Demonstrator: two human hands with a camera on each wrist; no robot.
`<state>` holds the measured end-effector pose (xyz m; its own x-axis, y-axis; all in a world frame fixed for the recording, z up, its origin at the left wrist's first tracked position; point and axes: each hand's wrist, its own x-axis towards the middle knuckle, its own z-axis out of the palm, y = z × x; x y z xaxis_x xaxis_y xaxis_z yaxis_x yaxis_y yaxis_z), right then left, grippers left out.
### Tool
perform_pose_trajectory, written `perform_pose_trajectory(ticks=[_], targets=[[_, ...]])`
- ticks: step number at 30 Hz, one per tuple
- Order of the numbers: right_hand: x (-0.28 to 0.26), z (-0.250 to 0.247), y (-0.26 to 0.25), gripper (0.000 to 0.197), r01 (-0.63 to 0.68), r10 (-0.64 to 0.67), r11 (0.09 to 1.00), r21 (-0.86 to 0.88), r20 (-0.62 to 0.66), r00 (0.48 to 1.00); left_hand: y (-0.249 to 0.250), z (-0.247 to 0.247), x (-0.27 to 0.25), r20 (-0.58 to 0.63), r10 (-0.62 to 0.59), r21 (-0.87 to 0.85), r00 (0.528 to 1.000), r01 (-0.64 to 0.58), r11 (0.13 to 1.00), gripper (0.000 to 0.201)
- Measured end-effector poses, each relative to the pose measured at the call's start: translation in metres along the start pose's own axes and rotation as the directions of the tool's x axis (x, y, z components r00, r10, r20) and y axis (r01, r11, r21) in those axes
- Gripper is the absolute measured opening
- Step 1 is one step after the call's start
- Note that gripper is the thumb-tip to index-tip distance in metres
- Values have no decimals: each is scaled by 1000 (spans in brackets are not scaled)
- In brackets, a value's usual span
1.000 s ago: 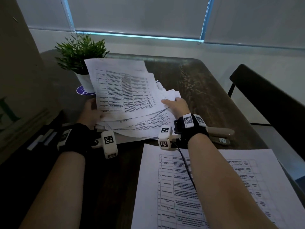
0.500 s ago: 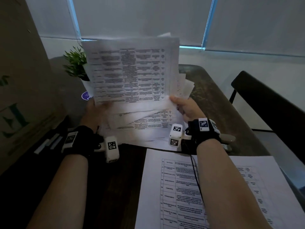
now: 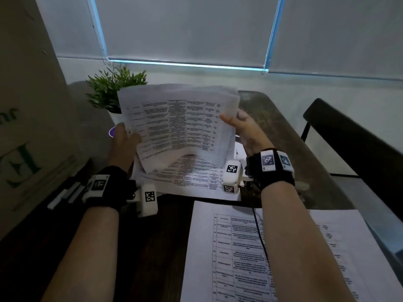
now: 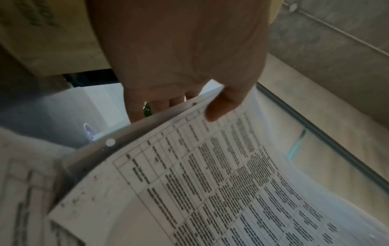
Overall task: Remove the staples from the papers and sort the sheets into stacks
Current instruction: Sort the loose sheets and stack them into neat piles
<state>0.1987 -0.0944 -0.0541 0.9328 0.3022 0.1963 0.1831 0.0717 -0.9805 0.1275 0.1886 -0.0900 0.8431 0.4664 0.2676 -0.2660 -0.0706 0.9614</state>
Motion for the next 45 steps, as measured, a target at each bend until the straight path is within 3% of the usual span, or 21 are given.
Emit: perform_pose_trajectory(ticks=[4, 7, 9, 12, 14, 15, 17, 19, 21, 22, 23, 25, 27, 29, 31, 33, 35, 38, 40, 42, 45], targets=[[-2, 12, 18, 40, -66, 67, 997, 28, -50, 996, -10, 2, -2, 69, -71, -15, 995, 72, 997, 38], [0, 25, 12, 28, -3, 13, 992, 127, -78, 997, -2, 3, 2, -38, -53, -173, 998, 46, 984, 34], [2, 19, 4, 31, 49, -33, 978, 203, -80, 996, 6, 0, 6, -60, -8, -247, 998, -7, 969, 37], [-1, 6, 5, 46, -6, 8, 988, 153, -12, 1000, 1, 2, 9, -64, -29, -53, 998, 26, 998, 48], [-5, 9, 10, 36, -73, 75, 996, -54, 34, 997, -7, 7, 2, 40, -50, 68, 998, 47, 997, 42], [-4, 13, 12, 27, -78, 78, 986, -148, -4, 997, -8, 8, -3, 66, -33, 88, 997, 27, 996, 36], [0, 15, 14, 18, -48, 38, 995, -88, -105, 994, -4, 8, -9, 0, 24, 150, 1000, -24, 988, 26], [9, 12, 14, 28, -54, 47, 998, -20, -267, 963, 0, 7, -9, -131, 29, 195, 991, -3, 981, 22], [11, 5, 19, 74, -196, 152, 978, -69, -409, 900, 0, 7, -8, -213, -29, 82, 977, 47, 996, 24], [10, 5, 22, 89, -298, 263, 954, -31, -387, 884, 0, 11, -9, -223, -77, -3, 972, 78, 997, 24], [7, 9, 21, 88, -380, 375, 924, 37, -282, 883, 0, 16, -10, -195, -121, -89, 973, 106, 990, 22], [1, 23, 17, 54, -448, 452, 864, 228, 39, 891, 0, 27, -10, -42, -160, -227, 986, 147, 963, 25], [2, 38, 14, 29, -386, 382, 860, 332, 81, 921, -2, 36, -14, 154, -190, -240, 970, 223, 945, 34], [11, 41, 13, 29, -301, 327, 913, 276, -51, 944, -3, 39, -20, 252, -190, -171, 949, 237, 956, 34], [14, 31, 7, 26, -169, 220, 960, 225, -223, 950, 0, 33, -19, 172, -137, -146, 976, 163, 976, 35], [15, 19, 1, 22, -40, 92, 983, 180, -291, 952, 9, 23, -17, 132, -51, -213, 990, 79, 974, 31], [13, 21, -5, 18, 30, 11, 989, 145, -272, 962, 16, 18, -12, 142, 40, -157, 989, -17, 987, 28], [11, 30, -6, 31, 15, -10, 999, 37, -129, 992, 24, 25, -15, 94, 130, 55, 987, -136, 989, 16], [8, 33, -3, 43, -29, 27, 999, -26, -42, 999, 20, 29, -17, 9, 117, 17, 993, -117, 993, 32], [8, 33, 2, 50, -68, 66, 996, -50, -25, 997, 17, 31, -20, -21, 67, -22, 998, -68, 997, 35], [9, 36, 1, 44, -40, 39, 999, -18, -53, 998, 14, 31, -22, 62, 73, 86, 995, -78, 993, 28]])
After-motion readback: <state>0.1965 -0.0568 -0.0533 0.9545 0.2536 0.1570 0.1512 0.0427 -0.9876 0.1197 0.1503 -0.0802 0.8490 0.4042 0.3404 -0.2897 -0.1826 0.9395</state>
